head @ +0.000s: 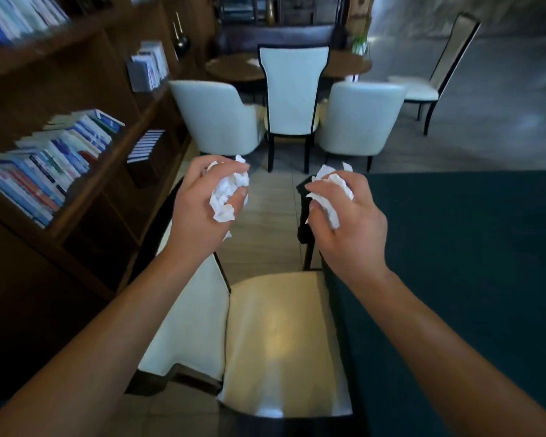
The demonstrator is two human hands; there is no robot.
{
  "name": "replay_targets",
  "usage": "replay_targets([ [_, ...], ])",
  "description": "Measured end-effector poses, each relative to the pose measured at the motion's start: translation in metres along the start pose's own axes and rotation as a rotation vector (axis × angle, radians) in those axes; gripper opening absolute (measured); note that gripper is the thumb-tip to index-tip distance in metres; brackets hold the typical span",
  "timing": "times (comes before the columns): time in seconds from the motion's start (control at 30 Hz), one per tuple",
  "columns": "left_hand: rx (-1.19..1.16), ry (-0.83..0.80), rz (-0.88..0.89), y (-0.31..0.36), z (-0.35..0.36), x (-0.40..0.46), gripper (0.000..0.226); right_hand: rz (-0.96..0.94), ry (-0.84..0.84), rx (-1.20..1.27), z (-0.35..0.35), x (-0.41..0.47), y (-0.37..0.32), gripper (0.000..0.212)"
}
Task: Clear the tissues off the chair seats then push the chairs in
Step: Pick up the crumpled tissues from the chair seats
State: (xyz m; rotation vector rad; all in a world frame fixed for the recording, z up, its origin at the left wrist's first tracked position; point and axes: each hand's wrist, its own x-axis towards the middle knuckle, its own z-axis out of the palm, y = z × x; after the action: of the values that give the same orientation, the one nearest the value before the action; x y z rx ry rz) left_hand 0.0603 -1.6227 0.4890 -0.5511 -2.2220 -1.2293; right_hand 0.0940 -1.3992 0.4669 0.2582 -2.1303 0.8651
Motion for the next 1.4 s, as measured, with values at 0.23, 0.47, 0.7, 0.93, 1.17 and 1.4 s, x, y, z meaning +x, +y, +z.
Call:
replay_targets([
  [0.23,0.006,0.073,-0.020,-0.021,-0.094,-0.009,0.024,0.113,0.014,0.100,0.040,0.002,-0.089,0.005],
  [0.47,0.005,0.097,-0.026,-0.050,-0.152,-0.027,0.013,0.077,0.062,0.098,0.077,-0.012,-0.153,0.028],
  [0.7,-0.080,0.096,0.013,-0.051,-0.162,-0.022,0.015,0.021,0.036,0.065,0.084,0.000,-0.164,0.018],
  [0.93,-0.060,0.109,0.041,-0.051,-0.144,0.002,0.028,0.001,0.023,0.071,0.084,0.027,-0.137,0.037],
  [1.17,-0.055,0.091,0.046,-0.065,-0.126,0.018,0.027,-0.006,-0.008,0.073,0.096,0.041,-0.116,0.042],
  [1.4,-0.037,0.078,0.078,-0.111,-0.134,0.045,0.026,0.061,-0.021,0.003,0.130,0.047,-0.118,0.044],
])
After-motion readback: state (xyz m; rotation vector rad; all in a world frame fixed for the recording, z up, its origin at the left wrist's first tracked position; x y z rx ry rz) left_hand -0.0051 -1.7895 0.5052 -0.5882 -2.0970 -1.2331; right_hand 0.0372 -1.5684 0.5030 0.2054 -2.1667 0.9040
